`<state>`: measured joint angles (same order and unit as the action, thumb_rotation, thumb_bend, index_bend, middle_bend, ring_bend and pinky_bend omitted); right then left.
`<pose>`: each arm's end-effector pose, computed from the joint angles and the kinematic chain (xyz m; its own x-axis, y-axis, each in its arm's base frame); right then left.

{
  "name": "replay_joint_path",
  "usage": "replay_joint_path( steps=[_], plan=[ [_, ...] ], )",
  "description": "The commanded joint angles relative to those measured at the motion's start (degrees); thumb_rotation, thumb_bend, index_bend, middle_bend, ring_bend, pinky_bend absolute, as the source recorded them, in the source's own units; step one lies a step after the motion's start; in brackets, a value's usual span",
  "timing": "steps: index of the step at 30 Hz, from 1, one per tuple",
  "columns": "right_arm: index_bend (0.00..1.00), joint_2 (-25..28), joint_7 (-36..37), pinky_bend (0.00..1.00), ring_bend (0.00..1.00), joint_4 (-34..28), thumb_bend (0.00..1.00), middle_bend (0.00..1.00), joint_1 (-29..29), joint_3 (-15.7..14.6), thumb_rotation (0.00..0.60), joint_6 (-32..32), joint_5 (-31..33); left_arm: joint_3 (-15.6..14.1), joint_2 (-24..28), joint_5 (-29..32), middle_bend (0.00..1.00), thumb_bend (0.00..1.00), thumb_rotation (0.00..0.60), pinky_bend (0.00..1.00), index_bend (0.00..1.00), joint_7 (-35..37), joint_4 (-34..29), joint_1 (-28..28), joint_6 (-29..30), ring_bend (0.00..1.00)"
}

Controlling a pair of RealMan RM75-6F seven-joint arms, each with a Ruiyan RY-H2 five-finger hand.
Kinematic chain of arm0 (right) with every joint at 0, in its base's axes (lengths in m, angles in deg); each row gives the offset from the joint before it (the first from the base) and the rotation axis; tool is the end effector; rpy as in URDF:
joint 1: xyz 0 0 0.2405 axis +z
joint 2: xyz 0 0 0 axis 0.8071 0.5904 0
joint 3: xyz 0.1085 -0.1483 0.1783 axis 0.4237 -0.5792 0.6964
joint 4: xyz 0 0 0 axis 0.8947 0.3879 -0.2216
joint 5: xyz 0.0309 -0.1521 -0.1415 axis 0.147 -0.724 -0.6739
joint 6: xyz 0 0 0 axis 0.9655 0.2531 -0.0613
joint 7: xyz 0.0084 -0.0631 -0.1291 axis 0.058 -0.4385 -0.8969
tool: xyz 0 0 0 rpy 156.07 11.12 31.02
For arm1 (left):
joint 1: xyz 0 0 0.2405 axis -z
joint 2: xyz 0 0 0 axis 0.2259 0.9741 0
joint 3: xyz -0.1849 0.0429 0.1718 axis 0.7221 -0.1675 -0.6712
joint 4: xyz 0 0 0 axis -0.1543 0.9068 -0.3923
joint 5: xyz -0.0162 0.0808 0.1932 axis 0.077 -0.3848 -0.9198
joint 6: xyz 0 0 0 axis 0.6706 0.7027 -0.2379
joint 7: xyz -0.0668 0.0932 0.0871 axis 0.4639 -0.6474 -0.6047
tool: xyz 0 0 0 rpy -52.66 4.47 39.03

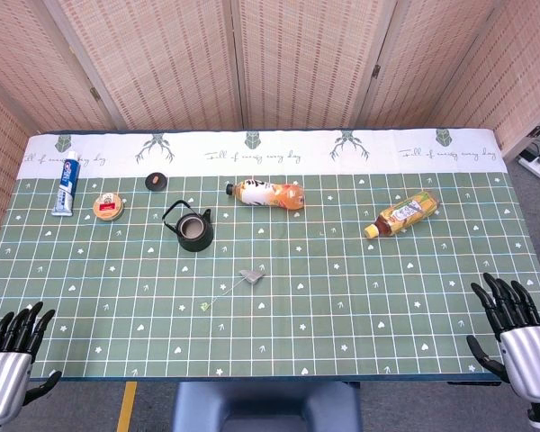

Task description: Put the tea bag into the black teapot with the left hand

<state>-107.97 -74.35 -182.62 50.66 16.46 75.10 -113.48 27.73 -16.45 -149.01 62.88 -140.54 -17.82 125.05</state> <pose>-0.2911 -0.1194 0.1699 0.4337 0.0698 0.8983 -0.8884 -0.1335 0.4393 -0.2879 0.1039 0.1420 0.5367 0.0434 0.8427 0.8433 -0.0603 -0.5340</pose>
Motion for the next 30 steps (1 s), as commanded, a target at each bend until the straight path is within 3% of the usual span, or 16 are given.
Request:
replay_joint_path(
  steps=[1,6,8,10,13,14,15,18,20,24,30],
  plan=[
    [0.0,-0.1,-0.3,0.0,0.0,0.0,0.36,0.0,0.0,0.0,0.6,-0.1,-0.1,-0.3,0.2,0.2,0.04,0.22,0.6,0.05,0.0,0.2,-0.3,0.0,-0.4,0.0],
    [0.0,-0.4,-1.0,0.0,0.0,0.1,0.36,0.0,-0.1,-0.2,0.6,0.1,-0.7,-0.8,1.1,-0.4,0.04,0.22,0.6,0.06,0.0,2.1,-0.9,0.8,-1.6,0.0],
    [0.0,-0.4,-0.8,0.0,0.0,0.2,0.37,0.0,-0.3,-0.3,0.6,0.7,-1.0,-1.6,1.8,-2.8,0.12,0.22,0.6,0.15,0.0,6.3,-0.5,1.8,-2.1,0.05],
    [0.0,-0.3,-0.4,0.0,0.0,0.5,0.37,0.0,-0.4,-0.5,0.6,0.9,-1.4,-3.1,3.1,-5.3,0.34,0.22,0.6,0.4,0.0,10.4,-0.1,3.0,-3.3,0.23],
    [0.0,-0.2,-0.1,0.0,0.0,0.5,0.37,0.0,-0.4,-0.6,0.6,1.0,-1.6,-4.8,4.5,-9.2,0.78,0.22,0.6,0.87,0.01,13.1,-0.6,5.5,-6.2,0.71],
    [0.0,-0.2,0.0,0.0,0.0,0.6,0.37,0.0,-0.4,-0.6,0.6,1.3,-1.7,-5.1,5.1,-10.1,0.9,0.22,0.6,0.96,0.03,13.6,-1.8,6.9,-8.0,0.84],
    [0.0,-0.2,0.0,0.0,0.0,0.6,0.36,0.0,-0.5,-0.6,0.6,1.5,-2.0,-5.0,5.5,-10.1,0.96,0.22,0.6,0.99,0.06,13.6,-3.0,7.9,-9.4,0.9],
    [0.0,-0.2,0.4,0.0,0.0,1.1,0.36,0.0,-0.4,-1.1,0.6,2.2,-3.8,-3.8,5.2,-7.7,1.0,0.22,0.6,1.0,0.23,13.9,-6.5,11.4,-15.3,1.0],
    [0.0,-0.2,0.8,0.0,0.0,1.6,0.36,0.0,-0.3,-1.5,0.6,2.6,-5.2,-2.6,3.7,-4.3,1.0,0.24,0.6,1.0,0.3,16.2,-8.0,13.5,-18.9,1.0],
    [0.0,0.0,1.6,0.0,0.0,2.3,0.37,0.0,0.4,-1.7,0.6,2.2,-6.2,0.9,0.4,0.7,1.0,0.31,0.6,1.0,0.33,19.6,-9.2,16.2,-21.2,1.0],
    [0.0,0.6,4.1,0.0,0.0,3.0,0.36,0.0,0.9,-1.7,0.6,2.9,-7.0,5.9,-5.9,8.2,1.0,0.42,0.6,1.0,0.48,14.3,-8.4,19.9,-24.9,1.0]
  ],
)
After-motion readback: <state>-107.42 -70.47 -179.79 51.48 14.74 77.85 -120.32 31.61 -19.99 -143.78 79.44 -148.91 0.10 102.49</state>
